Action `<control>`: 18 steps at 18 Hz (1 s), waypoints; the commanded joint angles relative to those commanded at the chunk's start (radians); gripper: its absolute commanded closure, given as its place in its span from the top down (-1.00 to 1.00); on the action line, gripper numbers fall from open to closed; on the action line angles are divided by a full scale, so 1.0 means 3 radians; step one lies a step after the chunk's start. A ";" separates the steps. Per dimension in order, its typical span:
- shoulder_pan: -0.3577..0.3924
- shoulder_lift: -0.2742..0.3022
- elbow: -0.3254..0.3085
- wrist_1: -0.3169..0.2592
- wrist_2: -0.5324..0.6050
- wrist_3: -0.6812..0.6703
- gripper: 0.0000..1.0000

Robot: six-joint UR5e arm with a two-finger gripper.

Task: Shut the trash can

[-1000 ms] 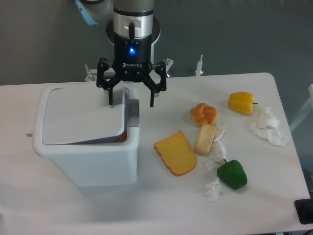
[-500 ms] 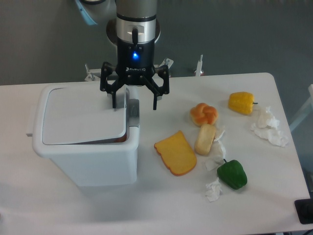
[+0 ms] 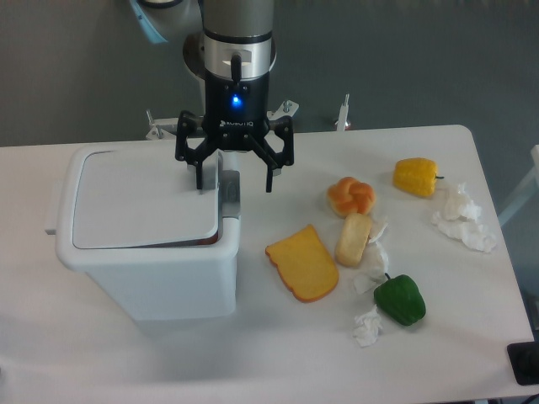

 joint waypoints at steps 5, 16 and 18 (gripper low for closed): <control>0.0000 -0.0015 -0.0005 0.0000 0.0000 0.0000 1.00; 0.0005 -0.0066 -0.0005 0.0000 0.0000 0.0000 1.00; 0.0005 -0.0082 -0.0005 0.0000 0.0000 0.0000 1.00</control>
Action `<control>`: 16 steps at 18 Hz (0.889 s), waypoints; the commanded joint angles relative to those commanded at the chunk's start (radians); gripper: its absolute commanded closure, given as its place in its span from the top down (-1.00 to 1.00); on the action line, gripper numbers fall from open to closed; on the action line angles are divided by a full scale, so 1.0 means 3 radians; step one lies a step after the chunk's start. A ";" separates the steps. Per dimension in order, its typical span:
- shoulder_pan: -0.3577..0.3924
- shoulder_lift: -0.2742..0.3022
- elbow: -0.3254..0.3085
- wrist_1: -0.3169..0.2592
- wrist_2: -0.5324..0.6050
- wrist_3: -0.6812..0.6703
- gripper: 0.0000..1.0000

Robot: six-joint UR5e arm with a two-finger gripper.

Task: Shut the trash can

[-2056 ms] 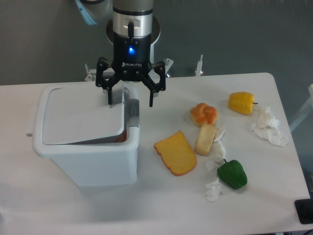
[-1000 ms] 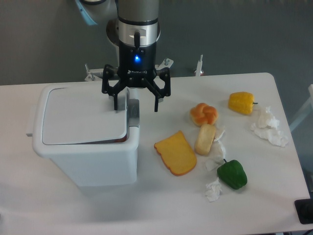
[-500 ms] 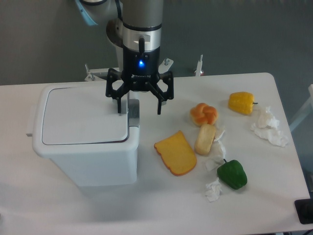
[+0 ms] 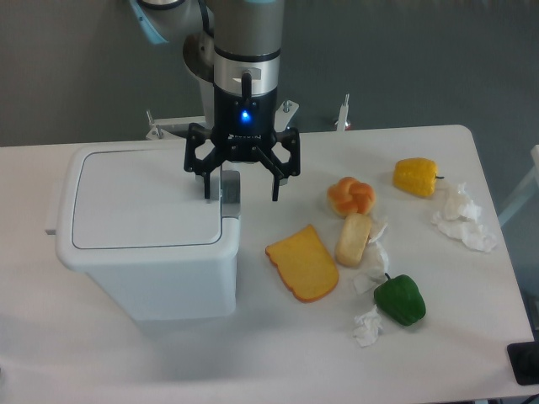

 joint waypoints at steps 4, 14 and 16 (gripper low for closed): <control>0.0000 -0.0020 0.0000 0.0005 0.0000 0.0015 1.00; 0.0005 -0.0010 0.0000 0.0005 -0.0005 0.0056 1.00; 0.0005 -0.0005 0.0005 0.0000 -0.0005 0.0051 1.00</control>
